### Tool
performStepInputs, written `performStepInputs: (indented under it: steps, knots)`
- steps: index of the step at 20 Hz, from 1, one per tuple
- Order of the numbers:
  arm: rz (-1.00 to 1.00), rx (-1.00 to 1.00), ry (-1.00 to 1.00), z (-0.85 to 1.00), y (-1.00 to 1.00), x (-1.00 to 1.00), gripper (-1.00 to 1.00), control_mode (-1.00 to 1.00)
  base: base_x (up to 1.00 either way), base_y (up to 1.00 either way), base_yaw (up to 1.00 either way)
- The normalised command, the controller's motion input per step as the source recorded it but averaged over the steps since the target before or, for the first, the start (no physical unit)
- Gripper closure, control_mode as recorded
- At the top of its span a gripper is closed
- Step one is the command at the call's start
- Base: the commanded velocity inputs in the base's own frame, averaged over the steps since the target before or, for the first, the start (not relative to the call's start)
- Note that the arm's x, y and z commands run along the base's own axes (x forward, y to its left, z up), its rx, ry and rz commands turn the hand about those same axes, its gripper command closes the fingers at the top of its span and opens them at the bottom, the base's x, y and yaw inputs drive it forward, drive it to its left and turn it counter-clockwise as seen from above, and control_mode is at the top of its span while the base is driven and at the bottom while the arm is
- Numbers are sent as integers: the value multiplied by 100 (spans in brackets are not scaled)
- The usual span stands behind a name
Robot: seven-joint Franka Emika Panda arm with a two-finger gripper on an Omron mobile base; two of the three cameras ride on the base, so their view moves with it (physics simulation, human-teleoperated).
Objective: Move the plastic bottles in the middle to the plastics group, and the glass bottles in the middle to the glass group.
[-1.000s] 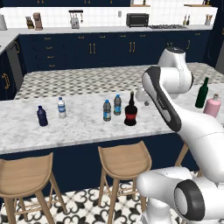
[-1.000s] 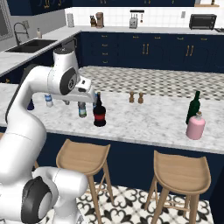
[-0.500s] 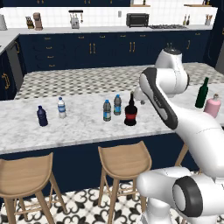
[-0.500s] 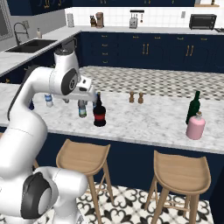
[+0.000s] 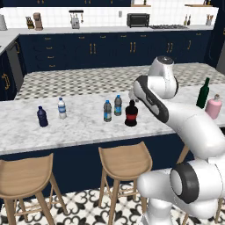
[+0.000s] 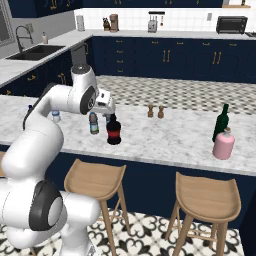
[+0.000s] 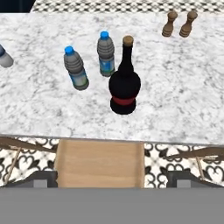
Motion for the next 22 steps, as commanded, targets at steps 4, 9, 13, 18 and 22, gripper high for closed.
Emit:
performStepInputs:
  steps: [4, 9, 13, 18, 22]
  knots:
    - [0, 0, -9, -35, 0, 54, -100, -100, 0, 0, 0]
    - [0, 0, -7, -25, 0, 48, -100, -100, 0, 0, 0]
    - [0, -1, -1, -21, 0, 26, -100, -100, 0, 0, 0]
    - [-3, -3, 0, -6, 0, 30, -100, -100, 0, 0, 0]
    - [-2, -1, 5, 0, -7, 47, -100, -100, 0, 0, 0]
